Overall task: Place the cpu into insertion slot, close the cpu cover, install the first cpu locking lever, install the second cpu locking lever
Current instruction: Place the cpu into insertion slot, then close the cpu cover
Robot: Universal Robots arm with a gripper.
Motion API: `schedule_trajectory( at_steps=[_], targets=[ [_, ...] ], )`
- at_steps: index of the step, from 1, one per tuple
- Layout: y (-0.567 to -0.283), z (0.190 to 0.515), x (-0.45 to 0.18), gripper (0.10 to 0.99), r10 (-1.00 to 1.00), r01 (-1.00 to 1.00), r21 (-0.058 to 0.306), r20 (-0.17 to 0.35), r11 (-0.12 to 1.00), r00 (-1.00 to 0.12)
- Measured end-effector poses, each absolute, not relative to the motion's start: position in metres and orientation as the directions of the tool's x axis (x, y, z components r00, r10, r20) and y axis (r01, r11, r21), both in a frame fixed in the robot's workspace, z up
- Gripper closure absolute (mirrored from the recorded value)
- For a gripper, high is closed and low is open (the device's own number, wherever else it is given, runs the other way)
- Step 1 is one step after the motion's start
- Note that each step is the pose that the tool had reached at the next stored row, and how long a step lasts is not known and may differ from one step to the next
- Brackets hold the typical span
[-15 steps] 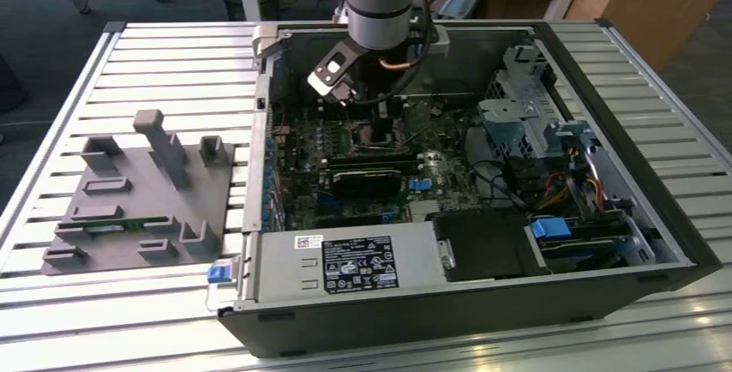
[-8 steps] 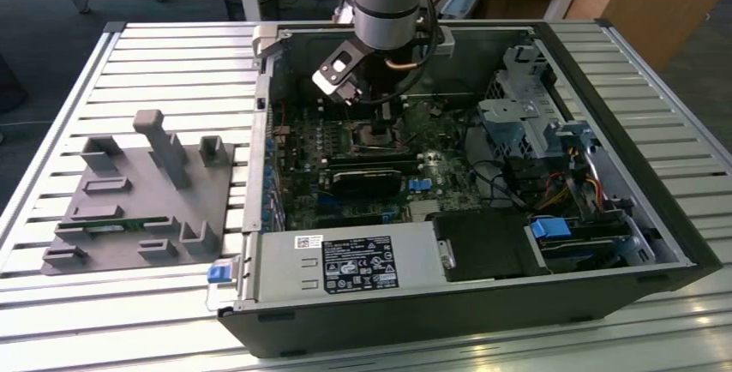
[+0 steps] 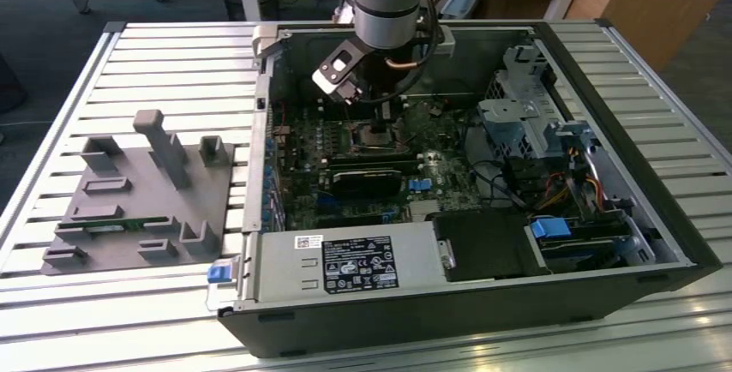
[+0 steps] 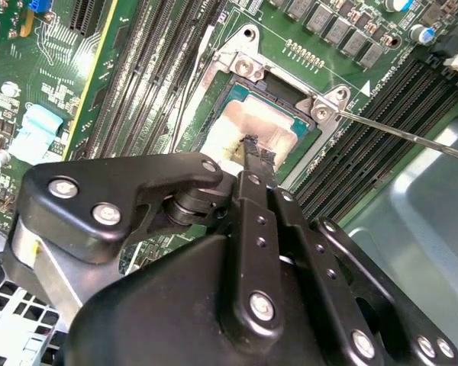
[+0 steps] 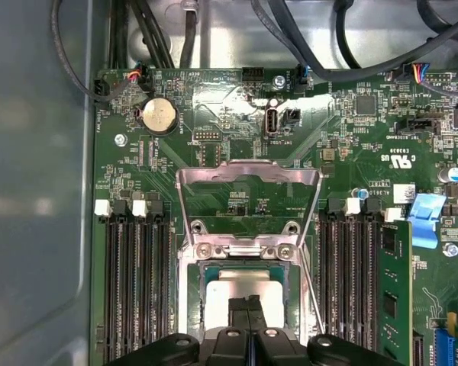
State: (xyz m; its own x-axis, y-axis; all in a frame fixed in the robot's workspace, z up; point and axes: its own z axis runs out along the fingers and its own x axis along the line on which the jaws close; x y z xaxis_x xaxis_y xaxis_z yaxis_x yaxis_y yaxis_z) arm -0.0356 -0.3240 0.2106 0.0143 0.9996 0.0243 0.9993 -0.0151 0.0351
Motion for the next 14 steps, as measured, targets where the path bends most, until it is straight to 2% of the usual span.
schedule_trajectory(
  at_steps=[14],
  targets=[
    [-0.3240, 0.2201, -0.0355, 0.969, 1.000, 0.999, 0.032, 0.026, -0.015, 0.014]
  ],
)
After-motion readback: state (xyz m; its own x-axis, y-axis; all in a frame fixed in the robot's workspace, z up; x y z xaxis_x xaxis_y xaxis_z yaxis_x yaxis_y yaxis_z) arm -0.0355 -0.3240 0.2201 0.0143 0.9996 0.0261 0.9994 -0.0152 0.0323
